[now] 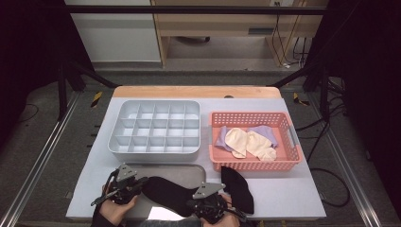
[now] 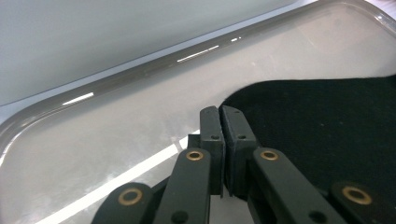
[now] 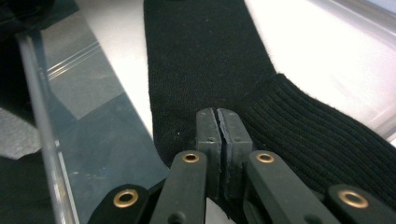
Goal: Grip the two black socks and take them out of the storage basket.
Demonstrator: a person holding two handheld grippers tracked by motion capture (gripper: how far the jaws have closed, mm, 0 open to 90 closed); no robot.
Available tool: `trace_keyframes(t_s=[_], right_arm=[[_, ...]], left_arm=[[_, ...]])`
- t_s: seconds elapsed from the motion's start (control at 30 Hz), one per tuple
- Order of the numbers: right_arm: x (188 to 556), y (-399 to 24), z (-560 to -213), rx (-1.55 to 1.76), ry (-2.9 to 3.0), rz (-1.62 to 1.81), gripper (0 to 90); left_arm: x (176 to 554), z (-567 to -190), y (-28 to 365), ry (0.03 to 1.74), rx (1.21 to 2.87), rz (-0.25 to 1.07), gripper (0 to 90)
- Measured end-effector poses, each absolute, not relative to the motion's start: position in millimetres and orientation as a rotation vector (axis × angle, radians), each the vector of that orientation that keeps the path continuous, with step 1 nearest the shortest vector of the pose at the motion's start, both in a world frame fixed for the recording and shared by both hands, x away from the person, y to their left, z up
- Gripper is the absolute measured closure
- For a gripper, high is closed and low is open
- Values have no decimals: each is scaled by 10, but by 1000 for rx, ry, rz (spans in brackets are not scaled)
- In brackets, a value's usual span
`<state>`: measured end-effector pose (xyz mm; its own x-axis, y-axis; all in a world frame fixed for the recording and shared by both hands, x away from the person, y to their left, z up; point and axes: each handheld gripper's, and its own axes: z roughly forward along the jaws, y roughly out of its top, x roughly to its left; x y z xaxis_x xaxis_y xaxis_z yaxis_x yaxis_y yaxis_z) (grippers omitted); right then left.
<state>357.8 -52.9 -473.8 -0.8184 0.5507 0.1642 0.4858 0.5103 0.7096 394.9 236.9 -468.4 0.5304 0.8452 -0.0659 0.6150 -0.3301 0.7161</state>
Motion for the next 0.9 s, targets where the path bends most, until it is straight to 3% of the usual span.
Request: trace_keyframes(t_s=[0.07,0.13,0.17,0.27,0.5,0.73,0.9], right_arm=[[3575,-531,-4753,915,2659,1214,869],[3583,-534,-4754,910,2658,1234,794],[3585,-546,-4743,910,2647,1247,744],[3611,-682,-4639,928,2595,1312,715],[3739,-1380,-4395,1109,2296,1316,712],[3808,-1840,-4408,1223,2174,1223,686],[3827,-1886,-4487,1253,2201,1194,667]], left_arm=[[3947,-4693,2363,1179,2071,421,869],[3941,-4694,2362,1173,2074,426,860],[3935,-4686,2367,1174,2069,428,846],[3912,-4649,2401,1173,2033,433,758],[3865,-4571,2502,1190,1941,446,596],[3861,-4585,2527,1197,1939,456,553],[3867,-4604,2516,1198,1953,448,549]])
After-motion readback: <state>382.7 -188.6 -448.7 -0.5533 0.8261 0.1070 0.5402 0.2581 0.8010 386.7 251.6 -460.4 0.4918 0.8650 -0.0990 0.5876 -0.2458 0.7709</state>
